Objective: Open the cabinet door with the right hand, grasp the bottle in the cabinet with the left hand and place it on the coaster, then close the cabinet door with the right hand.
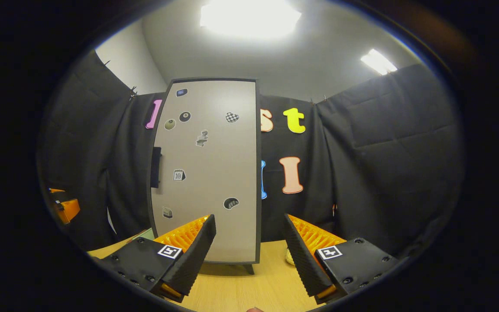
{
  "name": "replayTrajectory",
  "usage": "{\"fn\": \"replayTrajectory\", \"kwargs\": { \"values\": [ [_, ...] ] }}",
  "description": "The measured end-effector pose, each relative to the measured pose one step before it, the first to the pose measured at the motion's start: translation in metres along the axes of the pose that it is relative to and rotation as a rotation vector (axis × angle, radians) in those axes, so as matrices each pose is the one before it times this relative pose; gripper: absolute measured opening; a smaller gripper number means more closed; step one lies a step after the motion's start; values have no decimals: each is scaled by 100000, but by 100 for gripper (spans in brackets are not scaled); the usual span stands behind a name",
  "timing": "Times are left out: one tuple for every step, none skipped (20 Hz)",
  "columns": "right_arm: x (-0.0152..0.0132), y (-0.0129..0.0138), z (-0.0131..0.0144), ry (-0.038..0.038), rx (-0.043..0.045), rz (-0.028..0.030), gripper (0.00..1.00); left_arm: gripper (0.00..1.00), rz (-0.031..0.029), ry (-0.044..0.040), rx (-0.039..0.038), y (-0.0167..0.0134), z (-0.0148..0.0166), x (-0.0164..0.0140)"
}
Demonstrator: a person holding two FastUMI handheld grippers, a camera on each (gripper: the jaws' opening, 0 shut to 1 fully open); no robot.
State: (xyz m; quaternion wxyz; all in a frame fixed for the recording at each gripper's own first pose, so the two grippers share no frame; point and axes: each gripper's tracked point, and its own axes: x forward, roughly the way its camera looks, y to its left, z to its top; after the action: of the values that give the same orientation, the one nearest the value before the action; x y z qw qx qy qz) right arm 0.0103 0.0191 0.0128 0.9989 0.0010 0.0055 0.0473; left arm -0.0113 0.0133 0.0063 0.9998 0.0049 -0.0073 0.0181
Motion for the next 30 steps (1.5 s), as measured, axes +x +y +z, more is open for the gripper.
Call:
{"fn": "replayTrajectory", "kwargs": {
  "values": [
    [556, 884, 318, -138, 211, 1317, 98, 89, 1003, -113, 456, 557, -77, -94],
    [664, 655, 380, -45, -42, 1355, 97, 89, 1222, -151, 544, 619, 47, -149],
    [525, 455, 190, 132, -16, 1061, 97, 89, 1320, -201, 583, 709, 29, -187],
    [532, 729, 415, 76, 74, 1259, 98, 90, 1546, -325, 600, 872, 57, -248],
    [604, 806, 435, 270, 387, 1516, 98, 89, 1665, -99, 592, 878, -67, -165],
    [827, 919, 442, 466, 555, 1852, 97, 88, 1931, 193, 525, 1049, -112, -258],
    [889, 919, 362, 559, 412, 1825, 97, 88, 2082, 76, 275, 1034, -185, -273],
    [784, 967, 414, 492, -83, 1690, 98, 88, 2284, 113, 350, 1122, -61, -194],
    [621, 809, 515, 61, -140, 945, 98, 88, 2356, 100, 885, 1036, -267, -228],
    [592, 797, 515, -349, -40, 1071, 98, 88, 2234, 154, 934, 1035, -161, -277],
    [822, 844, 455, -525, 31, 1410, 98, 88, 1971, 420, 649, 840, -324, -260],
    [874, 851, 379, -304, -47, 1407, 97, 88, 1567, 544, 352, 859, -296, -236],
    [803, 793, 460, -393, -111, 1179, 97, 88, 1461, 461, 389, 732, -335, -318],
    [771, 760, 415, -441, -78, 1057, 98, 89, 1598, 509, 655, 897, -291, -234],
    [756, 801, 340, -302, 53, 1228, 98, 88, 1565, 531, 727, 889, -377, -130],
    [723, 730, 448, -465, 216, 950, 97, 88, 1023, 1075, 542, 767, -402, -48],
    [685, 754, 222, -480, 233, 903, 97, 90, 939, 1161, 467, 511, -461, -175],
    [692, 785, 184, -189, 159, 851, 97, 90, 1192, 893, 388, 771, -353, -50],
    [675, 772, 20, 10, 303, 685, 97, 89, 1229, 599, 344, 858, -274, -71],
    [726, 771, 45, 175, 398, 982, 98, 89, 1371, 580, 372, 760, -187, -94],
    [713, 735, -2, 68, 330, 973, 97, 89, 1343, 460, 289, 787, -241, -74],
    [657, 769, 104, 180, -40, 683, 98, 89, 1255, 366, 117, 662, -115, -136],
    [651, 685, 84, 153, -468, 785, 97, 89, 1121, 365, 53, 667, -232, -97],
    [550, 430, 34, -70, -578, 377, 98, 89, 1069, 413, 217, 674, -131, 79],
    [418, 529, 21, -259, -429, 220, 98, 89, 916, 296, 328, 509, -199, -81],
    [436, 546, 41, -234, 14, 276, 97, 89, 906, 362, 206, 508, -109, -12],
    [486, 520, -121, 64, 194, 445, 97, 89, 794, 541, -74, 482, -333, 12],
    [505, 452, -24, 277, 64, 466, 98, 89, 701, 723, -223, 523, -195, 63],
    [645, 370, -91, 470, -180, 202, 98, 89, 682, 629, -140, -189, -186, 103],
    [627, 296, -161, 631, -270, -17, 98, 89, 664, 248, 2, 54, 19, 59]
  ]
}}
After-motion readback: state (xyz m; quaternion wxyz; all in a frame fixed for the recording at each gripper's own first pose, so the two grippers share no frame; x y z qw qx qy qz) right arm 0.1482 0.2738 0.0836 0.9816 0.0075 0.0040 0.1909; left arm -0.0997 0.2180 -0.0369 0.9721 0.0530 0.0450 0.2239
